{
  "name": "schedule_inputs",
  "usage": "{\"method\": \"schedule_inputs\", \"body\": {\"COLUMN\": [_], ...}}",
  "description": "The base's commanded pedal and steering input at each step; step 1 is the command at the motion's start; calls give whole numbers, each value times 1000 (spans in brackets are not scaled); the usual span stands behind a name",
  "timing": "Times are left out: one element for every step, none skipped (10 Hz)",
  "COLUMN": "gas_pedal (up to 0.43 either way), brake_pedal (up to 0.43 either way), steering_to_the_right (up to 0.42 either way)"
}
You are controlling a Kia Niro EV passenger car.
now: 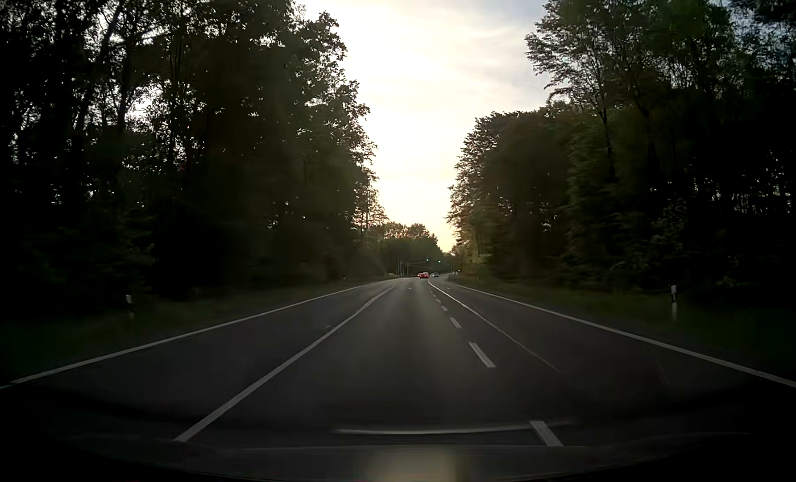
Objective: Follow the waypoints while adhering to traffic rules and regulations
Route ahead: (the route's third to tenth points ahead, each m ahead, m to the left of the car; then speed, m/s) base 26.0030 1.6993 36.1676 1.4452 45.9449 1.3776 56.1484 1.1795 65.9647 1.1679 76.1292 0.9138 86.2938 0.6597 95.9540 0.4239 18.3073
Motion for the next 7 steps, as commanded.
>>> {"method": "schedule_inputs", "body": {"gas_pedal": [0, 0, 0, 0, 0, 0, 0], "brake_pedal": [91, 91, 91, 98, 98, 98, 98], "steering_to_the_right": [4, 5, 5, 4, 4, 4, 4]}}
